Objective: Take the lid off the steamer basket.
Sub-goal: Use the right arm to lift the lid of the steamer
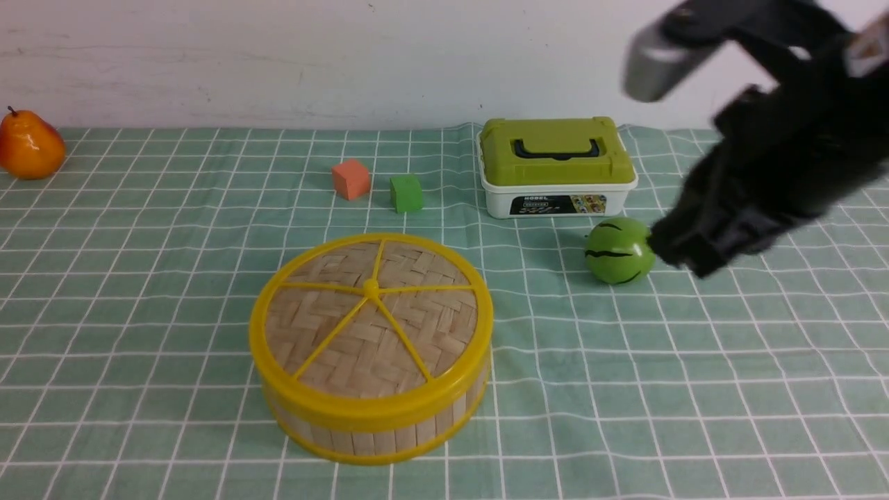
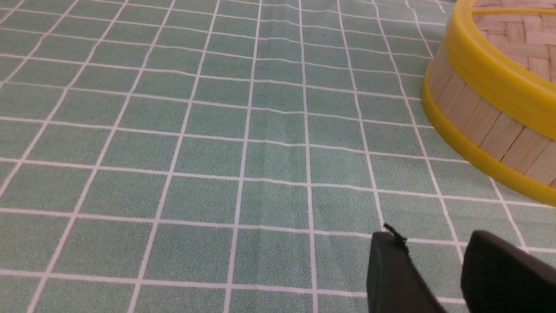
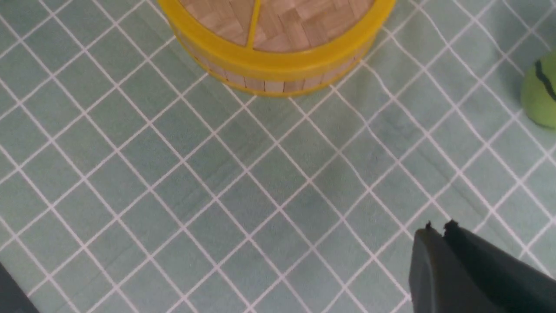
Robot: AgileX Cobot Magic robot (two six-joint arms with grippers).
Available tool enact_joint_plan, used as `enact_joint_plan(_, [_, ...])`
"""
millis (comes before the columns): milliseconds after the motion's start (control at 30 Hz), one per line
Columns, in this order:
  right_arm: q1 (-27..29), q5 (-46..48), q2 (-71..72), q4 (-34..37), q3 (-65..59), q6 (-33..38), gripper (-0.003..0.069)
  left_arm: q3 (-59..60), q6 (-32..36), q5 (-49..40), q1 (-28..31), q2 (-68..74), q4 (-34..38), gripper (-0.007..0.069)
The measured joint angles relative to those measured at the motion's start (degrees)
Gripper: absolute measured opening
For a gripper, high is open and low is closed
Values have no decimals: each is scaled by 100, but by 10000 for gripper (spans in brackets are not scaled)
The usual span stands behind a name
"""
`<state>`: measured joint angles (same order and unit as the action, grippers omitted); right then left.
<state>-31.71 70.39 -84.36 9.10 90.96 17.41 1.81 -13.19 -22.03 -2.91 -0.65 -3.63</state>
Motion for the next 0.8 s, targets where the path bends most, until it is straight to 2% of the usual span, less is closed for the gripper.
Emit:
enact_joint_plan(167, [-458, 2, -1243, -52, 1139, -174, 41, 0, 0, 0, 0, 0, 0, 239])
enact_joint_plan(233, [-624, 9, -1793, -58, 1668, -193, 76, 0, 0, 0, 0, 0, 0, 239])
enact_joint_plan(300, [-812, 21, -2459, -58, 2313, -194, 147, 0, 0, 0, 0, 0, 0, 239])
enact_joint_plan(567, [-1120, -279, -3816, -169, 3524, -409, 402, 0, 0, 0, 0, 0, 0, 239])
enact_joint_plan(633, [-1120, -534, -4054, -288, 3610, -645, 430, 0, 0, 0, 0, 0, 0, 239])
enact_joint_plan(800, [-1115, -730, -4344, -654, 3614, -987, 429, 0, 0, 0, 0, 0, 0, 239])
